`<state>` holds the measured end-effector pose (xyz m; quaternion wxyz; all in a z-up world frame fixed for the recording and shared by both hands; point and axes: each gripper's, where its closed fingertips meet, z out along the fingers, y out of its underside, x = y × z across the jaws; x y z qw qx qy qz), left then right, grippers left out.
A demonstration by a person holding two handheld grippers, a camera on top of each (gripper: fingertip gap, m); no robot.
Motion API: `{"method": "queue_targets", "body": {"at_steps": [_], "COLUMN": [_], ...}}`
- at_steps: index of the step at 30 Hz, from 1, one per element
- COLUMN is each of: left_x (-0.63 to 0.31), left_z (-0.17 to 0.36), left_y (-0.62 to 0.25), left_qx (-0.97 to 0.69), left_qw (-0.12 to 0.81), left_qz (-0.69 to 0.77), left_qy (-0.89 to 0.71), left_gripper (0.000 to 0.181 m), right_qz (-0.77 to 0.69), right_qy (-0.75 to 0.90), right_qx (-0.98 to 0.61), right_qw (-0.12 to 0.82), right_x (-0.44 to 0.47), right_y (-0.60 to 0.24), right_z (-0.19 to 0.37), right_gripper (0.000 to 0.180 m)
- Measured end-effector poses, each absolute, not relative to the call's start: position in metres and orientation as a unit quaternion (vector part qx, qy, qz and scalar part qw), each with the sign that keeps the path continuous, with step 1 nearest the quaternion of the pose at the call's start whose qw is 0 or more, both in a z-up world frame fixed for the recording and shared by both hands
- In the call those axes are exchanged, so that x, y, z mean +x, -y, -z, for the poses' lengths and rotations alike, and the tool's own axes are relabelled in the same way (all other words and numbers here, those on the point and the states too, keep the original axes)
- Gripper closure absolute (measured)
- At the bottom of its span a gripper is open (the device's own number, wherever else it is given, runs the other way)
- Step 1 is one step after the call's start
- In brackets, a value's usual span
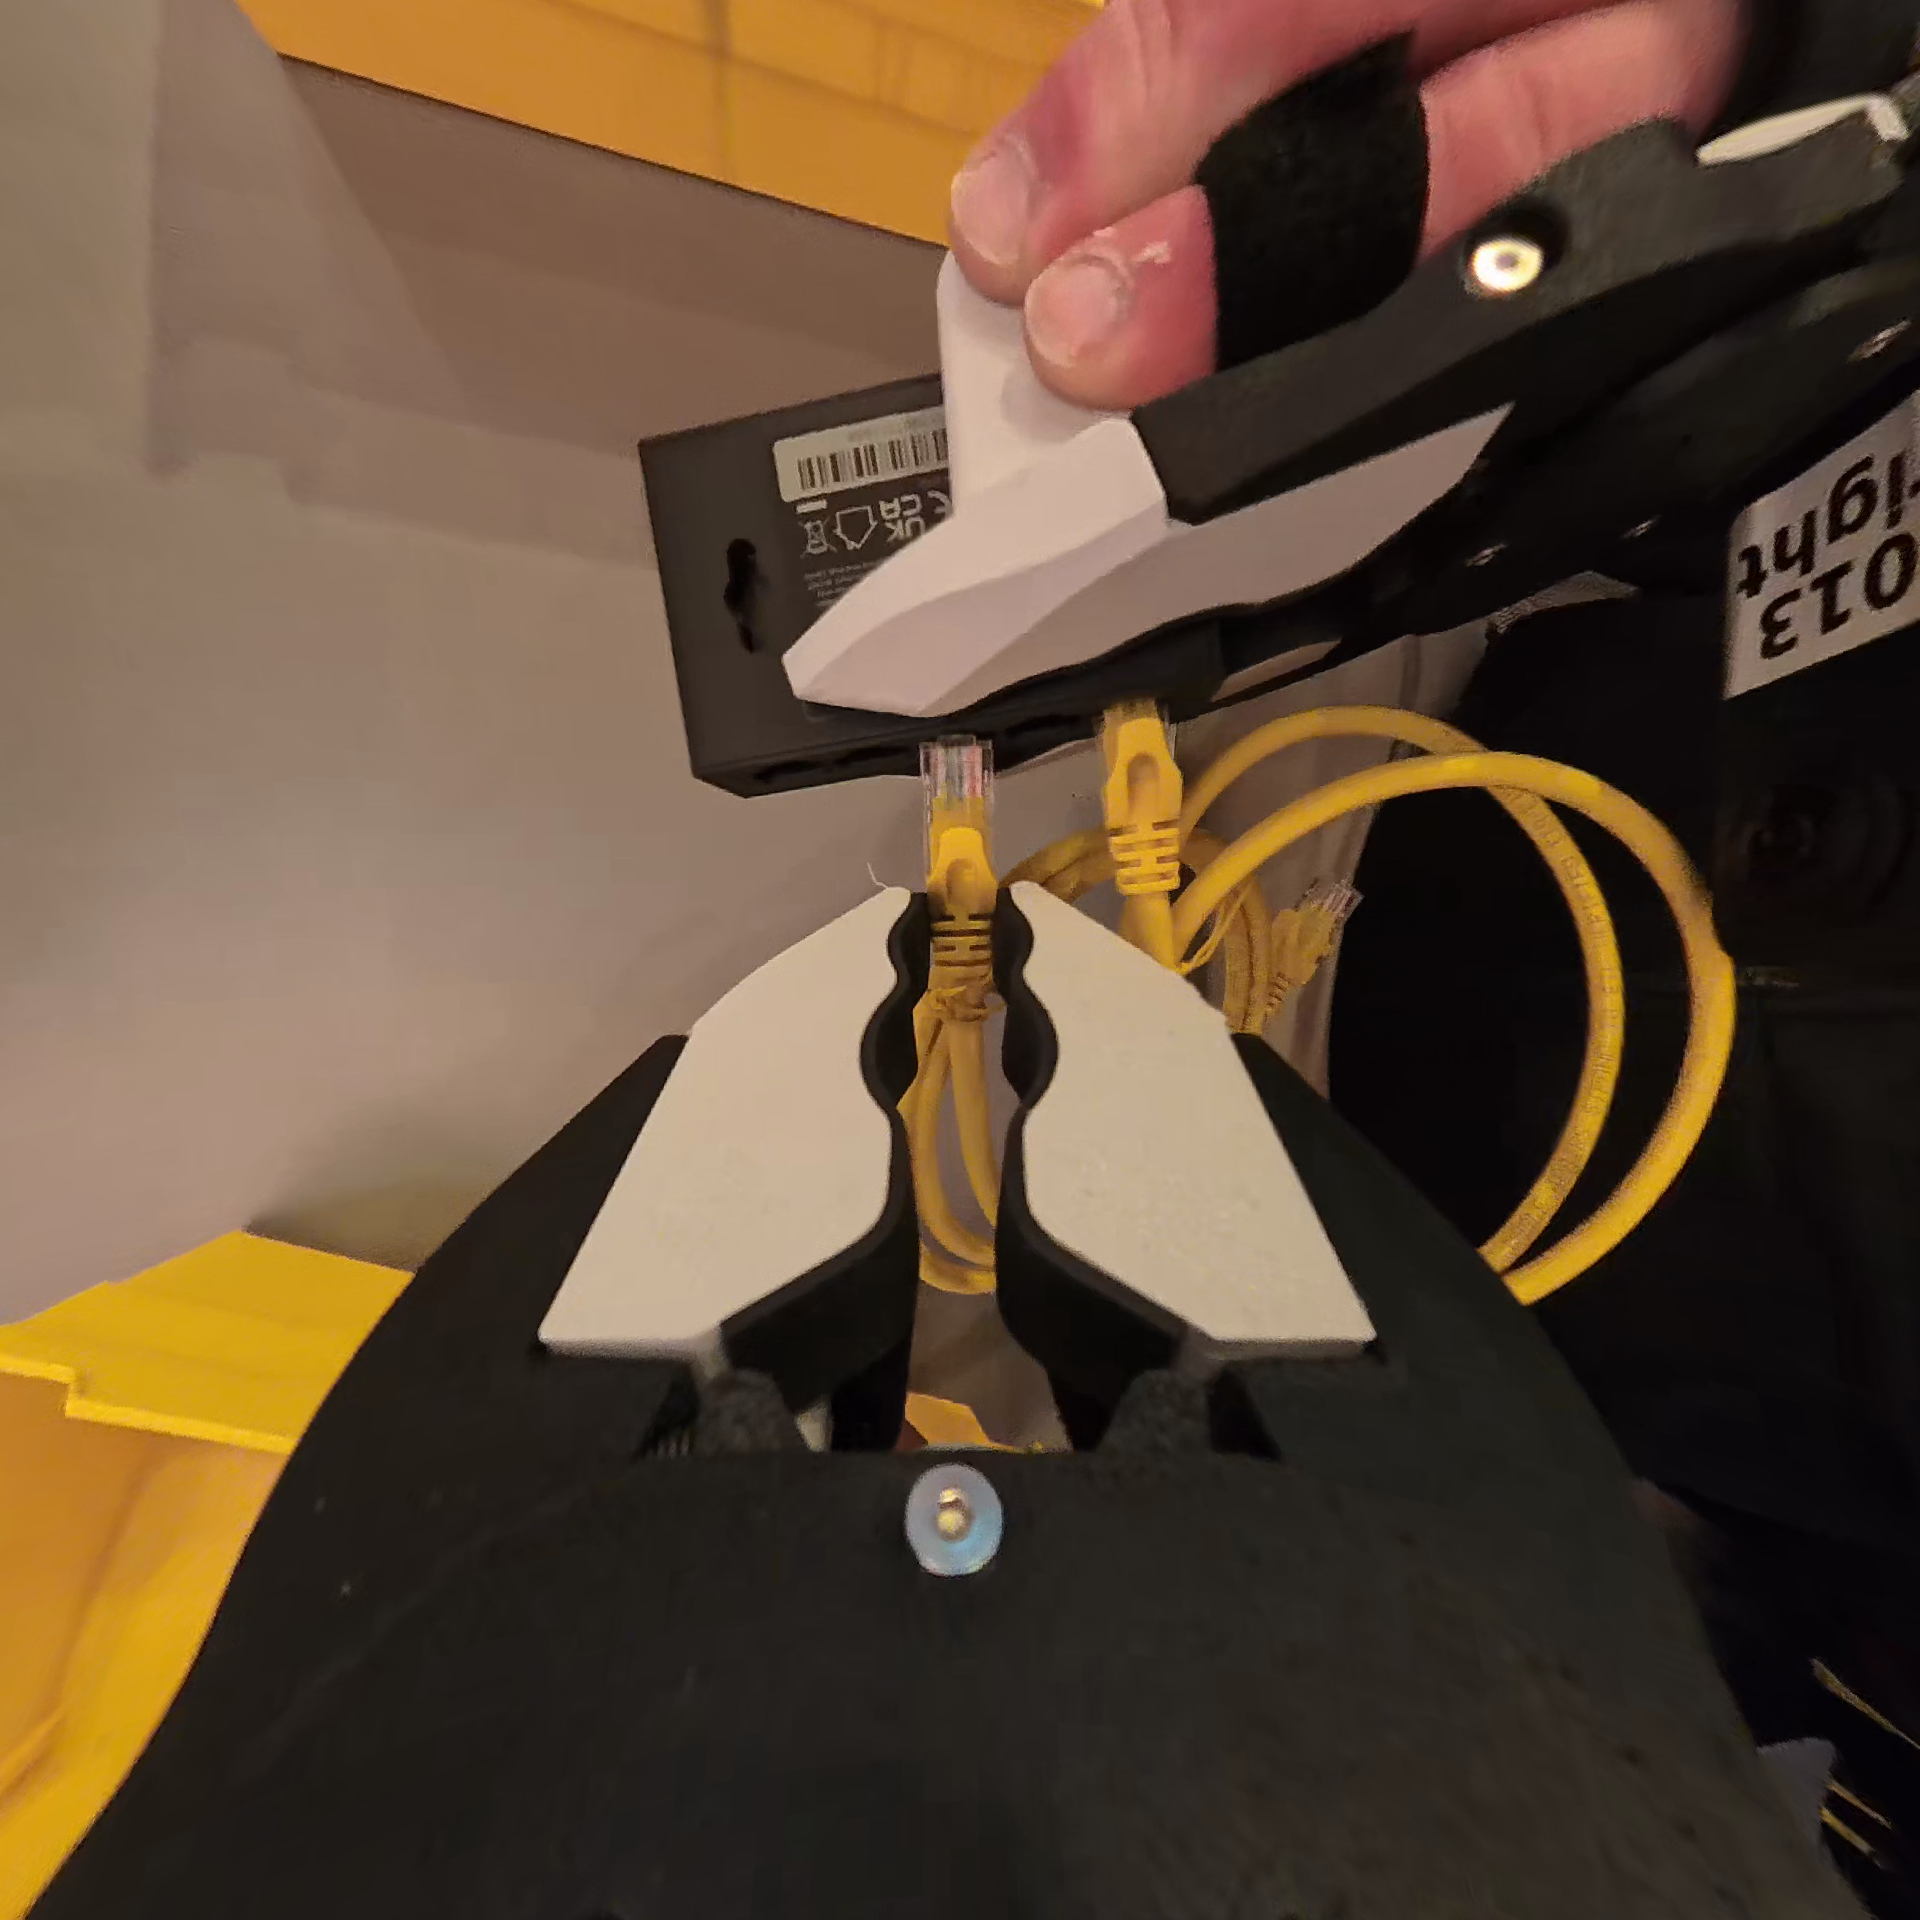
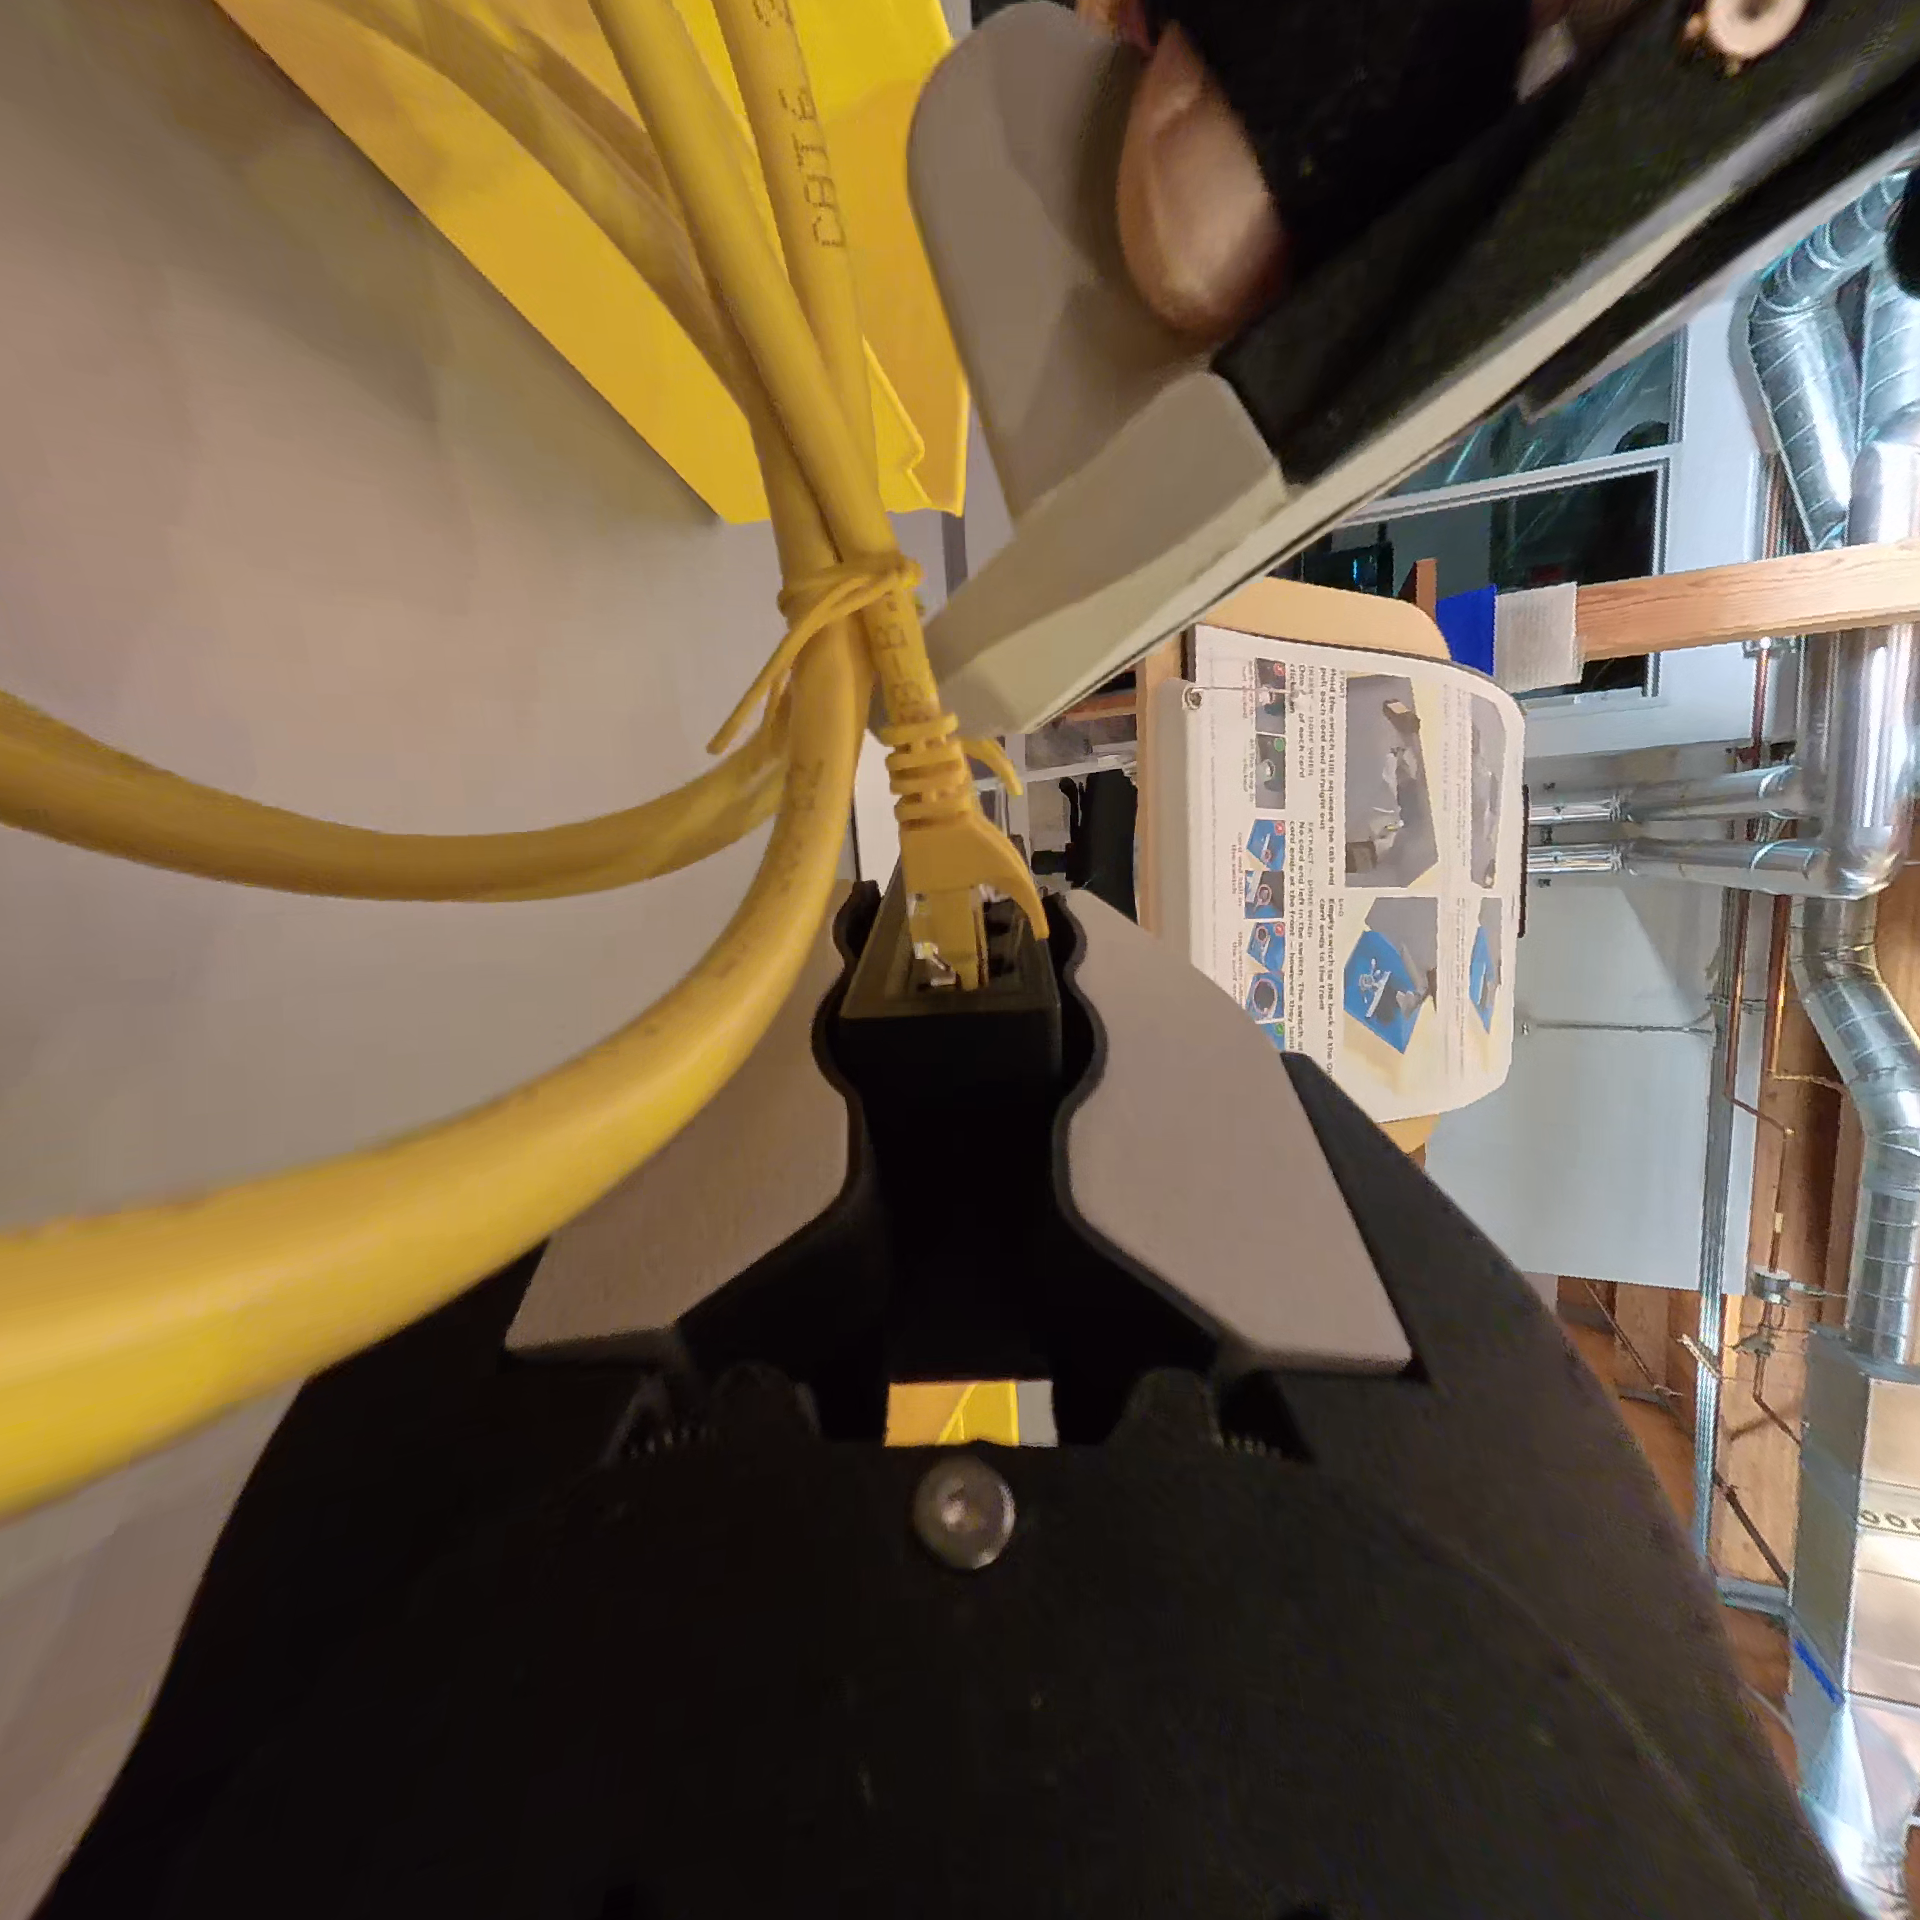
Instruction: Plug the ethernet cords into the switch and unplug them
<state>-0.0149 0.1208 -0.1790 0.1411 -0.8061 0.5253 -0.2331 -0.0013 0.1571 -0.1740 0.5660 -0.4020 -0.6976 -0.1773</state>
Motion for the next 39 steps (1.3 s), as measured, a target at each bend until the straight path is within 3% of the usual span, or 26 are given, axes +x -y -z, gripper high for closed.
{"method": "queue_targets", "body": {"at_steps": [1, 17, 39], "left_x": [-0.015, -0.015, -0.010], "left_z": [0.181, 0.193, 0.184], "left_y": [-0.121, -0.118, -0.127], "left_qx": [-0.808, -0.820, -0.806], "left_qw": [0.136, 0.069, 0.111], "left_qz": [0.234, 0.233, 0.254], "left_qy": [-0.523, -0.518, -0.522], "left_gripper": [0.170, 0.170, 0.169], "right_qz": [0.180, 0.206, 0.113], "right_qy": [0.699, 0.726, 0.707], "right_qx": [-0.401, -0.389, -0.432], "right_qw": [0.564, 0.528, 0.548], "right_x": [-0.002, -0.008, -0.011], "right_y": [-0.157, -0.154, -0.150], "right_z": [0.175, 0.190, 0.184], "right_gripper": [0.146, 0.149, 0.149]}}
